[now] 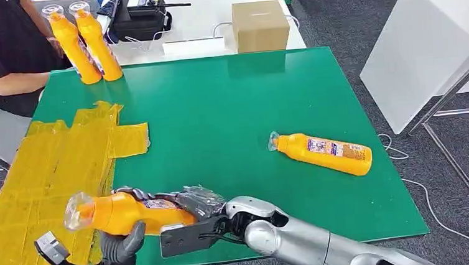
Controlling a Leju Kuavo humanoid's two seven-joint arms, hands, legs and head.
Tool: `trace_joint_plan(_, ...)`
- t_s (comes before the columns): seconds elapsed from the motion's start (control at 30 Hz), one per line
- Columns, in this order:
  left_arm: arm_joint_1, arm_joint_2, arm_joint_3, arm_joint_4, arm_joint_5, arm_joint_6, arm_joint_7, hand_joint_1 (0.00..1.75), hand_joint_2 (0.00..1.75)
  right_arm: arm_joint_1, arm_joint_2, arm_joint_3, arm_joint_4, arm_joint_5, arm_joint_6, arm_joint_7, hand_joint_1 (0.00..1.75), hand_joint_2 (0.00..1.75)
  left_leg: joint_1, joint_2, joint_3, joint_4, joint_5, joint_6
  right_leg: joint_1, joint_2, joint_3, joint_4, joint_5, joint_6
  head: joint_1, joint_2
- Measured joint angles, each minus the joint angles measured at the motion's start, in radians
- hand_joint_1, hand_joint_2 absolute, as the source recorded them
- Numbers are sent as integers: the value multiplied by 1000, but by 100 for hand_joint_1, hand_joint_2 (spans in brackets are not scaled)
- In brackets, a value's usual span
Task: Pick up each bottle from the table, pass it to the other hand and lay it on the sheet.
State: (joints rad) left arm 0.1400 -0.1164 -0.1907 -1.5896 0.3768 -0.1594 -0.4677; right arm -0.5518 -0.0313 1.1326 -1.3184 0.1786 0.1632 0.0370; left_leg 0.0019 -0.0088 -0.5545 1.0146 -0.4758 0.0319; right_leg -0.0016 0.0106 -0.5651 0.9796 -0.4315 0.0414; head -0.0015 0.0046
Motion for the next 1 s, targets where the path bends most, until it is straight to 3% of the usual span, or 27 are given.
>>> trace_joint_plan(0.17,-13,15,32,0,-107,43,-22,175,175,75,-34,-47,-52,54,-88,-30,0,0,0,0,0,0,0,0,0,0,0,0,0,0,0,0)
trace_joint_plan(0.3,-23,50,71,-19,-371,207,-76,175,175,193,-81,-143,-132,93,-183,-61,0,0,0,-2,-2,0,0,0,0,-2,-1,0,0,0,0,0)
trace_joint_plan(0.53,-67,154,175,-55,-786,399,-63,175,175,373,-192,-366,-295,140,-190,-102,0,0,0,-1,-2,0,0,0,0,-2,-1,0,0,0,0,0)
trace_joint_plan(1.0,-80,190,198,-62,-820,412,-51,175,175,436,-226,-464,-375,149,-180,-104,0,0,0,0,-2,0,0,0,0,-2,-2,0,0,0,0,0)
